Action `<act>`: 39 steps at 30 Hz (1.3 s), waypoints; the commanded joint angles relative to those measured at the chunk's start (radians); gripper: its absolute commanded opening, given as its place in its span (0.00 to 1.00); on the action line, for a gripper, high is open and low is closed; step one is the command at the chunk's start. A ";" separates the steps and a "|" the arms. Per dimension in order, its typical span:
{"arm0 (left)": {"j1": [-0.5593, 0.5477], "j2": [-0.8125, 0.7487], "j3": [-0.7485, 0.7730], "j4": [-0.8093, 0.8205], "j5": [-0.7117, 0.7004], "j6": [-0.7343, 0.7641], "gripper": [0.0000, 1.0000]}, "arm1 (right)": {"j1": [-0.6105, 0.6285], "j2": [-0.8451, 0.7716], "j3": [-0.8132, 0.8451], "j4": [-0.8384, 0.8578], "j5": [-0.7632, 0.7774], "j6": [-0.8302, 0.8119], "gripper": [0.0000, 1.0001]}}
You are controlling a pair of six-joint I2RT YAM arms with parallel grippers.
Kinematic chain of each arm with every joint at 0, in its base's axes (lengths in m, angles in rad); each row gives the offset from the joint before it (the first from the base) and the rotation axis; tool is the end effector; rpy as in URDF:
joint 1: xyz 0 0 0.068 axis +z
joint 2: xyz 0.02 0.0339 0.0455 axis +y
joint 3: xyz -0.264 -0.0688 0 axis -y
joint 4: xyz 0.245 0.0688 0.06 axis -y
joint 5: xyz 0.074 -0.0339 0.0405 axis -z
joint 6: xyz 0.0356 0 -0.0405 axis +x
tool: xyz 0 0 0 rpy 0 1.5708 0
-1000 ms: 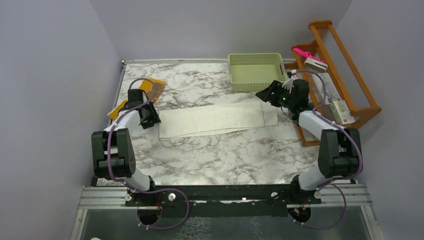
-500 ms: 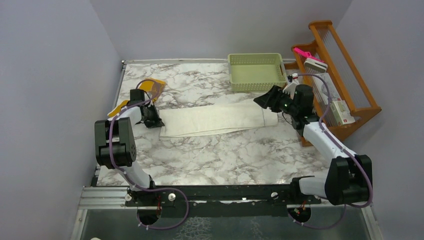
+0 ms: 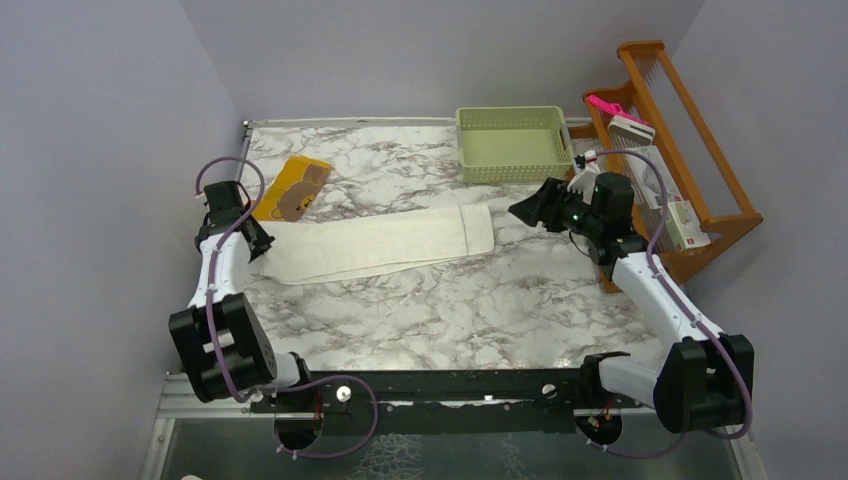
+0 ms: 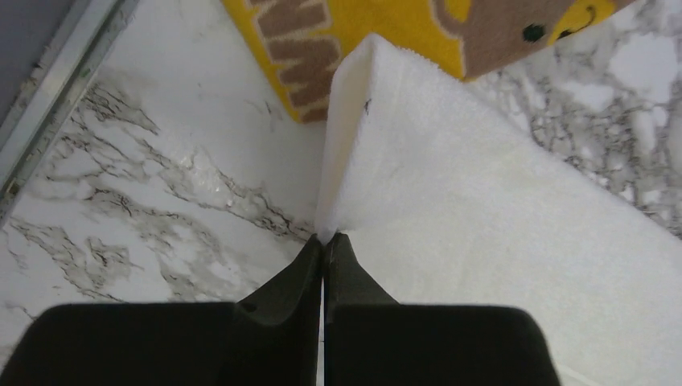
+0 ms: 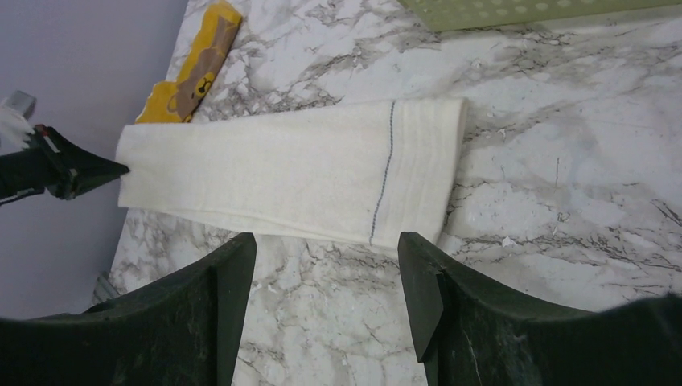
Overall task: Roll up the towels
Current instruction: Fold the towel at the center of the board.
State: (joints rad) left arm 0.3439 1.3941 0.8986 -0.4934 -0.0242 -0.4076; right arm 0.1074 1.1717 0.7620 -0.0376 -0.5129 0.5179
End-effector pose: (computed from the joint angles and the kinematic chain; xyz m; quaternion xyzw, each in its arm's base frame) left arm 0.2613 0.0945 0.2181 -0.3548 0.8898 0.0025 0.2871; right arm 0.2573 0.0453 0.2688 0.0346 0.8290 0.3627 0.4242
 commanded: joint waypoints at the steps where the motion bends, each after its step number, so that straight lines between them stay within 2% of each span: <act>1: -0.037 -0.061 0.092 -0.045 -0.020 -0.056 0.00 | -0.004 -0.021 0.043 -0.091 -0.042 -0.061 0.67; 5: -0.219 -0.017 0.250 -0.134 0.010 -0.117 0.00 | -0.003 -0.026 0.061 -0.157 -0.041 -0.090 0.68; 11: -0.451 0.107 0.408 -0.164 0.183 -0.279 0.00 | -0.003 -0.054 0.041 -0.168 -0.054 -0.074 0.69; 20: -0.793 0.432 0.676 -0.157 0.149 -0.369 0.00 | -0.003 -0.096 0.054 -0.239 -0.005 -0.095 0.70; 26: -0.912 0.644 0.892 -0.160 0.184 -0.387 0.00 | -0.003 -0.105 0.045 -0.258 0.004 -0.102 0.70; 31: -0.953 0.755 1.024 -0.169 0.211 -0.406 0.00 | -0.004 -0.099 0.030 -0.252 0.014 -0.111 0.71; 35: -0.974 0.813 1.099 -0.181 0.239 -0.421 0.00 | -0.003 -0.092 0.013 -0.243 0.018 -0.110 0.71; 39: -0.995 0.806 1.138 -0.189 0.256 -0.435 0.00 | -0.003 -0.086 -0.002 -0.236 0.029 -0.109 0.71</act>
State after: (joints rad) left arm -0.6289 2.2036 1.9766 -0.6689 0.1799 -0.8124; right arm 0.1074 1.0893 0.7799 -0.2867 -0.5140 0.4206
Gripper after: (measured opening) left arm 0.019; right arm 0.710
